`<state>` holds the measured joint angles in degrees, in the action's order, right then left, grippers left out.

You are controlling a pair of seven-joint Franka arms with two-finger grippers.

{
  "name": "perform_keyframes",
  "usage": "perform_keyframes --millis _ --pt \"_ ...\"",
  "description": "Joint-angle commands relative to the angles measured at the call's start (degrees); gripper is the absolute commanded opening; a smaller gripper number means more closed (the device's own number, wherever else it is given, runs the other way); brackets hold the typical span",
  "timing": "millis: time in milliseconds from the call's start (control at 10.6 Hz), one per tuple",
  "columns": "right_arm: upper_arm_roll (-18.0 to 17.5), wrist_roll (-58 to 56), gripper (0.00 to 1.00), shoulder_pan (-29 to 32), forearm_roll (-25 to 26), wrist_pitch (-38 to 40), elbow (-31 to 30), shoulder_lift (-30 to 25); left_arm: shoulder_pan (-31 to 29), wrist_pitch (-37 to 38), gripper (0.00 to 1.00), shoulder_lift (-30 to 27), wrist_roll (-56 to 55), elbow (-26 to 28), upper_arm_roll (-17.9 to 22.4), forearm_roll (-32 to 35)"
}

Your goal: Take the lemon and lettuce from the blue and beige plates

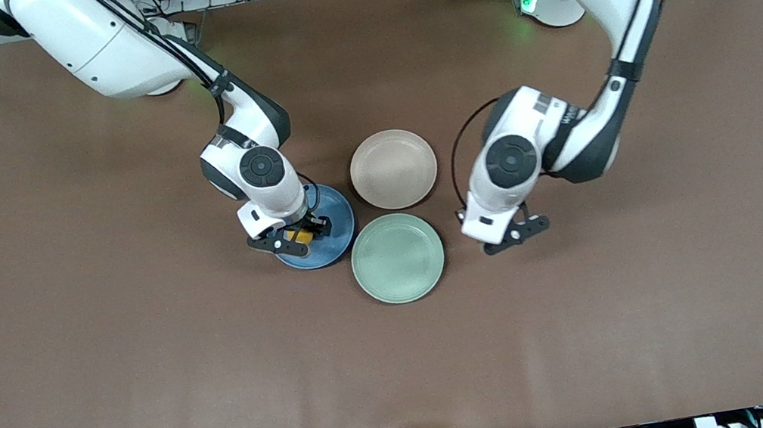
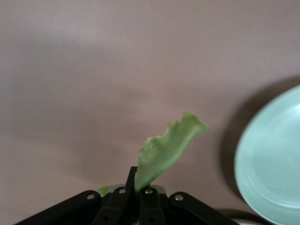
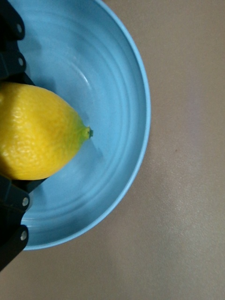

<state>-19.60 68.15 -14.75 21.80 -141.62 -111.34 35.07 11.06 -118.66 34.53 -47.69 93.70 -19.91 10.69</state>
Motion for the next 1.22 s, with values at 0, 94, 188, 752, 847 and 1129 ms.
perform_keyframes --millis 0,94,188,752,847,1129 --pt "-0.61 0.41 0.26 0.95 1.58 1.77 0.24 -2.19 -5.15 1.06 0.0 -0.7 8.72 -0.19 -0.22 1.52" --pt "-0.61 -0.38 0.26 1.48 1.4 2.48 0.33 -2.98 -6.57 1.06 0.0 -0.26 12.24 -0.71 0.3 1.61" --pt "-0.61 -1.51 0.26 1.65 0.96 2.66 0.24 -3.86 -7.36 0.89 0.0 0.27 16.36 -0.98 1.27 2.66" --pt "1.22 -22.93 0.26 5.52 -10.8 15.03 -0.11 -12.82 -10.36 -2.62 0.76 3.87 20.71 -2.56 3.21 6.89" --pt "2.54 -25.67 0.26 5.78 -11.69 16.36 -0.28 -13.96 -10.27 -3.59 1.0 3.87 20.71 -2.47 3.21 6.97" --pt "6.41 -36.12 0.26 6.31 -14.85 17.78 -2.12 -17.39 -10.62 -3.68 1.0 3.52 20.63 -2.47 3.21 6.54"
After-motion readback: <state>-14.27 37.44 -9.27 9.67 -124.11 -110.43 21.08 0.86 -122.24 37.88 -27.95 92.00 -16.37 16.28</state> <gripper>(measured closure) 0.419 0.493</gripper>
